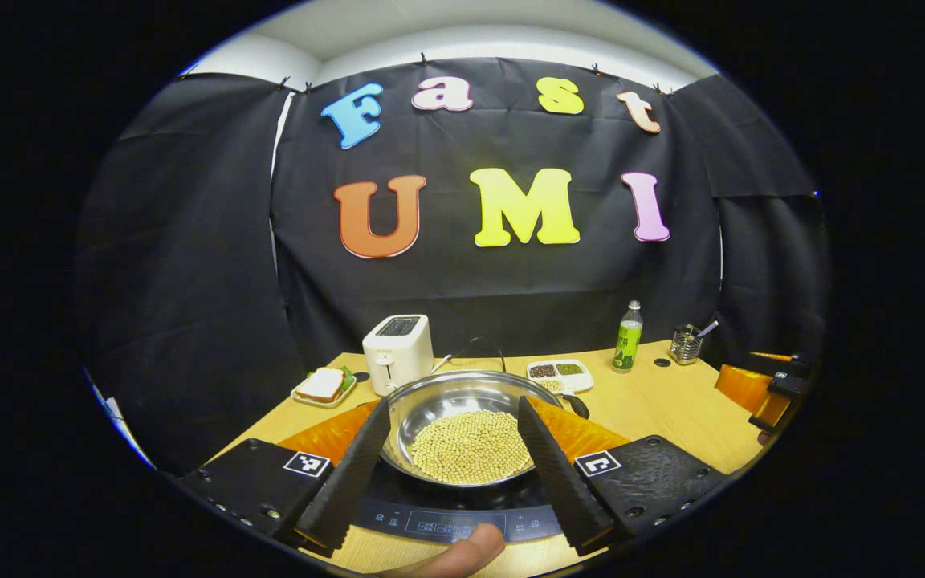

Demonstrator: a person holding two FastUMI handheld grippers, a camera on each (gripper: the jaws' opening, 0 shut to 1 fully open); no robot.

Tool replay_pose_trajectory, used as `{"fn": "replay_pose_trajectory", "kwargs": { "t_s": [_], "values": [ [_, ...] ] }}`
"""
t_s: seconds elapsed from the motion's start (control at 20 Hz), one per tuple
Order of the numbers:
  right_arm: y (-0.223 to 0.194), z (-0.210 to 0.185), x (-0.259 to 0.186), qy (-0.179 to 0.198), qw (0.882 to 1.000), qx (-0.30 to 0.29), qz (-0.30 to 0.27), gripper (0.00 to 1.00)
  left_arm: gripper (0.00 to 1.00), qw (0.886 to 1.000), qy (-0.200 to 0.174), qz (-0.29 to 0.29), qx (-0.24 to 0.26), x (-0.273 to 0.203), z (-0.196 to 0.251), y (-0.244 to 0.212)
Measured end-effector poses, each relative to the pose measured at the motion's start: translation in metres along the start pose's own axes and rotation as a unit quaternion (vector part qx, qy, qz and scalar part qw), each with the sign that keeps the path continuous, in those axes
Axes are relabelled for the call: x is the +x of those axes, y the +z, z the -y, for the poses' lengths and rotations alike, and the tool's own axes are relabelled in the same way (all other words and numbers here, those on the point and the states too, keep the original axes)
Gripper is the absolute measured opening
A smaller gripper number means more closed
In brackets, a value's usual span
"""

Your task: First push the handle of the pot to place it horizontally, then grasp the pot with both hands and set it on the induction cooktop.

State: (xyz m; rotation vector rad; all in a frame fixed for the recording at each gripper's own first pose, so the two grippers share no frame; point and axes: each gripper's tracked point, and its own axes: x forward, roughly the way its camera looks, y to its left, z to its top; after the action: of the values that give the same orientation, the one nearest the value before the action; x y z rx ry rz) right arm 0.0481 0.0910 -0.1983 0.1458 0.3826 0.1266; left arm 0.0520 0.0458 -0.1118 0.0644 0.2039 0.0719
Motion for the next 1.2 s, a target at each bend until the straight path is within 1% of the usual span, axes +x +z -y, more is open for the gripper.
{"fn": "replay_pose_trajectory", "kwargs": {
  "t_s": [0.1,0.15,0.35,0.4,0.45,0.55,0.6,0.7,0.8,0.9,1.1,1.2],
  "values": [
    [0.014,0.014,-0.026,-0.009,1.0,-0.003,0.017,0.96,0.95,1.0,-0.004,0.015,-0.01,-0.021,0.013,0.014],
    [0.021,0.021,-0.038,-0.017,1.0,-0.002,0.026,0.98,0.95,1.0,-0.005,0.024,-0.017,-0.03,0.018,0.019],
    [0.051,0.042,-0.083,-0.035,0.997,-0.002,0.064,0.98,0.95,0.997,-0.011,0.065,-0.027,-0.073,0.027,0.041],
    [0.059,0.045,-0.095,-0.037,0.996,-0.006,0.076,0.96,0.95,0.996,-0.016,0.077,-0.031,-0.082,0.031,0.045],
    [0.064,0.053,-0.105,-0.045,0.995,-0.011,0.087,0.98,0.95,0.996,-0.023,0.082,-0.031,-0.091,0.037,0.049],
    [0.075,0.063,-0.123,-0.061,0.992,-0.023,0.109,0.96,0.95,0.994,-0.028,0.101,-0.026,-0.108,0.042,0.057],
    [0.076,0.067,-0.131,-0.068,0.991,-0.028,0.112,0.96,0.95,0.993,-0.031,0.111,-0.023,-0.115,0.045,0.063],
    [0.074,0.07,-0.142,-0.073,0.991,-0.036,0.11,0.96,0.95,0.991,-0.04,0.127,-0.026,-0.129,0.054,0.072],
    [0.076,0.073,-0.15,-0.071,0.991,-0.038,0.111,0.98,0.95,0.99,-0.037,0.131,-0.037,-0.138,0.052,0.074],
    [0.079,0.078,-0.159,-0.071,0.99,-0.038,0.117,0.96,0.95,0.99,-0.028,0.131,-0.049,-0.146,0.047,0.073],
    [0.083,0.089,-0.172,-0.086,0.986,-0.047,0.136,0.96,0.95,0.989,-0.031,0.126,-0.066,-0.148,0.042,0.071],
    [0.087,0.083,-0.177,-0.077,0.985,-0.047,0.147,0.96,0.95,0.989,-0.023,0.127,-0.072,-0.148,0.034,0.069]
  ]
}}
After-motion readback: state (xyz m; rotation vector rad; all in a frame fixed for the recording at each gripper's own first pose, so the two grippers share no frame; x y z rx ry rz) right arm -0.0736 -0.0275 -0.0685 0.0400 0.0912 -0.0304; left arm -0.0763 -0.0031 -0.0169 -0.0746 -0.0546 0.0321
